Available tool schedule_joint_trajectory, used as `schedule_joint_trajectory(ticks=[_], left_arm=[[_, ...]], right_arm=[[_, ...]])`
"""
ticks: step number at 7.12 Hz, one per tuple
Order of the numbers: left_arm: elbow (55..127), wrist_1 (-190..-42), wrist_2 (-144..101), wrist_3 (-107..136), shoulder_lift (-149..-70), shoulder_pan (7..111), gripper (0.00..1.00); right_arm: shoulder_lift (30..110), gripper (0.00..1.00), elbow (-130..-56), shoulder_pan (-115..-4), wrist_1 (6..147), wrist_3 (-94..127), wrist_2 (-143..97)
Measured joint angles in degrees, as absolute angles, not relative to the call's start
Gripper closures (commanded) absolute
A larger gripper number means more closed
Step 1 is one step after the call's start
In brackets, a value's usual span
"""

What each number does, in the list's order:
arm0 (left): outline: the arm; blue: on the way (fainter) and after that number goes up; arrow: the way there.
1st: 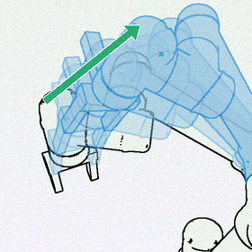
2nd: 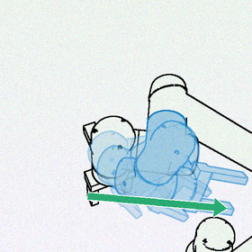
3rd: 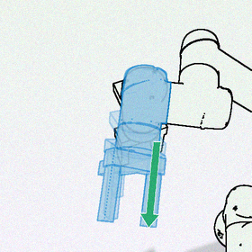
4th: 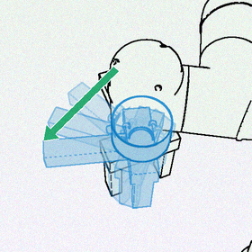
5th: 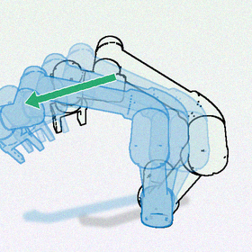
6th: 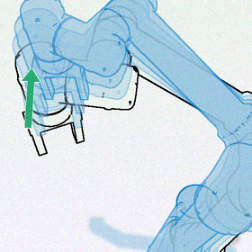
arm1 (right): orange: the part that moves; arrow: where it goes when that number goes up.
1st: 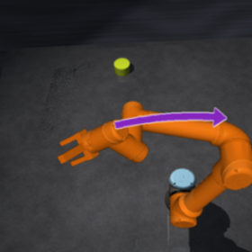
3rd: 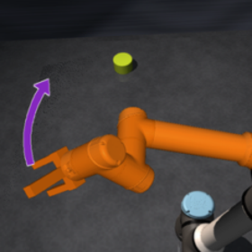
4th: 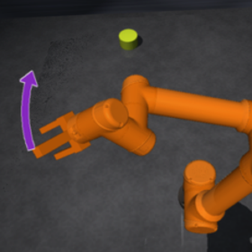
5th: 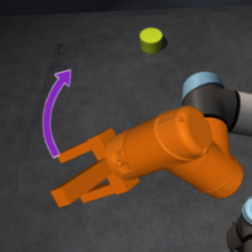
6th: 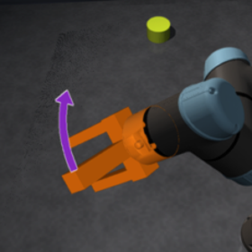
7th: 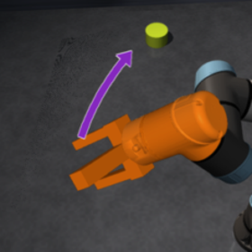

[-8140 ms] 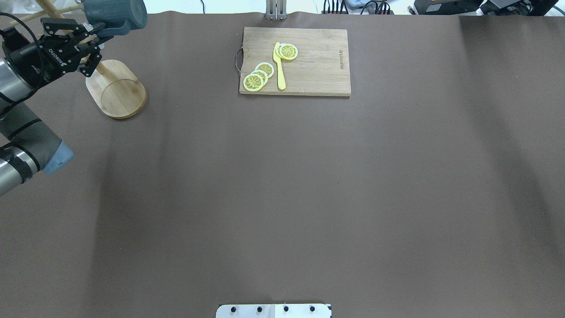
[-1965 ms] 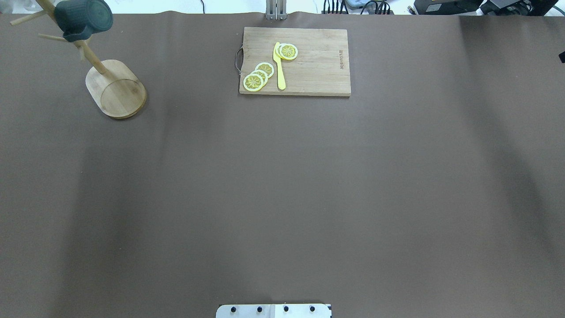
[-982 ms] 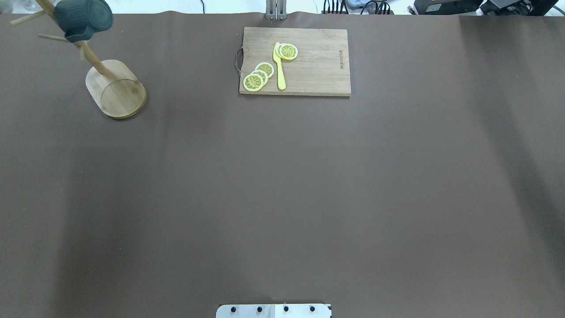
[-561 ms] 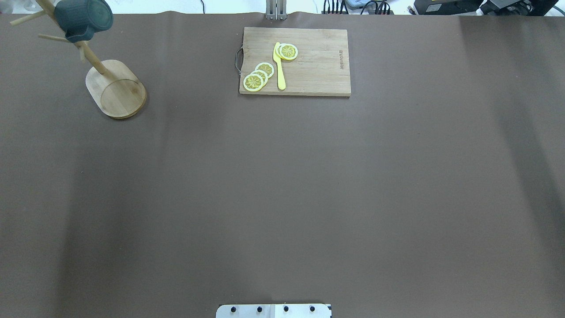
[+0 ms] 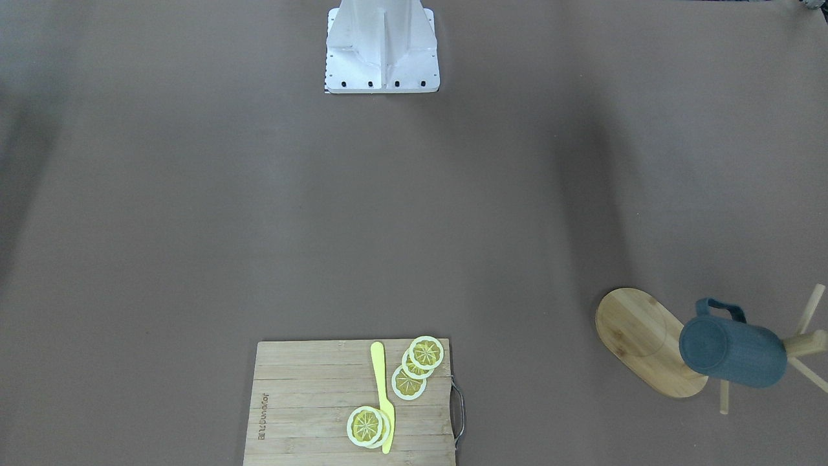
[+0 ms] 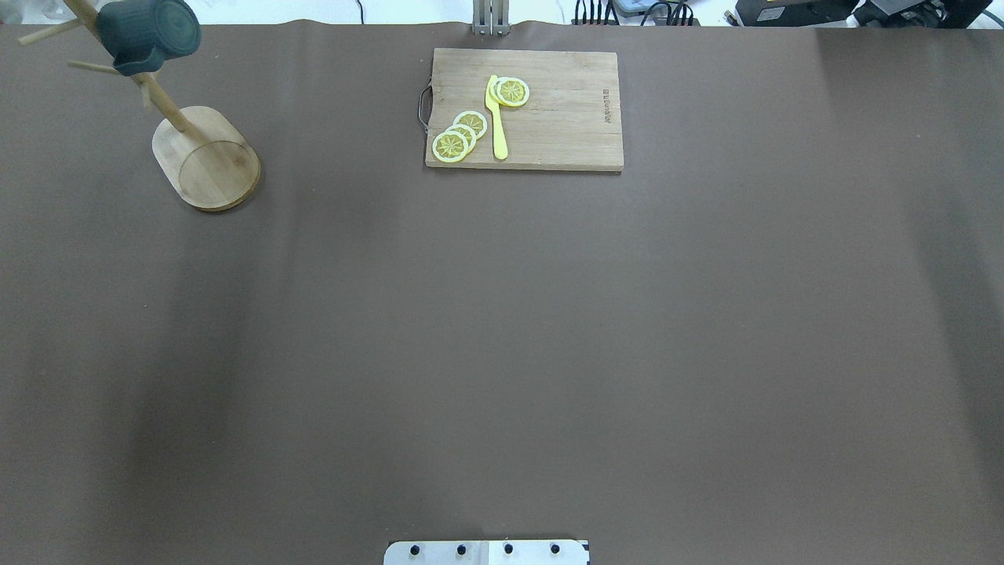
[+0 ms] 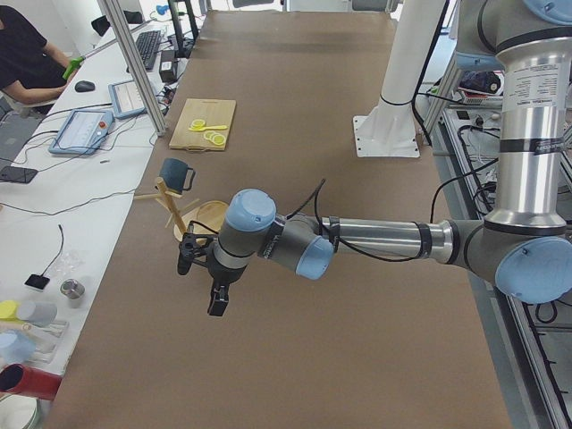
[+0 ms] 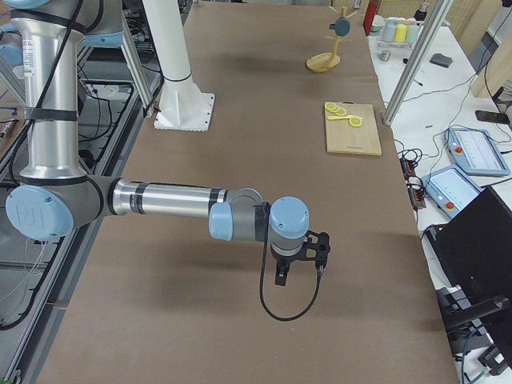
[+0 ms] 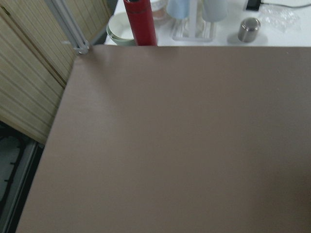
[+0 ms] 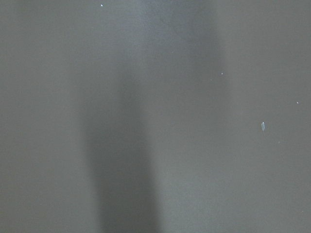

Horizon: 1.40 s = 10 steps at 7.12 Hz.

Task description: Hang cup on storage rack

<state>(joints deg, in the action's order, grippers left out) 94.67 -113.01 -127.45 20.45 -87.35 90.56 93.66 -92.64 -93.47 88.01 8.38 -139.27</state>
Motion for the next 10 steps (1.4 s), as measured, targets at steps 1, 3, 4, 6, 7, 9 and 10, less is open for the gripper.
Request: schedule_joint_trajectory(ticks=[1, 3, 4, 6, 7, 9, 10], left_arm=[[95.00, -112.79, -130.35, 22.35, -86.69, 88.47, 0.02], [96.60, -113.83, -133.04, 24.83, -83.90, 86.30, 0.02], [97.95, -114.59, -133.40, 25.10, -81.70, 86.06, 0.02], [99.07, -114.93, -135.86, 25.04, -78.98, 86.19, 0.02], [99.00, -114.95, -137.27, 24.74, -78.16, 86.34, 0.02], [99.31, -115.03, -138.11, 24.47, -76.97, 86.52, 0.02], [99.40, -115.00, -138.17, 24.42, -76.96, 86.54, 0.01]], right_arm=[[93.56, 0.00, -92.79, -93.55, 87.99, 9.13, -138.54], [92.93, 0.00, -92.81, -93.51, 87.98, 9.62, -135.03], [92.69, 0.00, -92.81, -93.47, 88.10, 9.61, -134.23], [92.35, 0.00, -92.93, -93.35, 88.57, 9.48, -134.72], [92.21, 0.00, -93.25, -93.17, 88.64, 9.52, -135.31], [91.88, 0.00, -94.11, -92.23, 88.68, 9.67, -136.19], [91.53, 0.00, -94.24, -91.68, 88.68, 9.72, -136.31]])
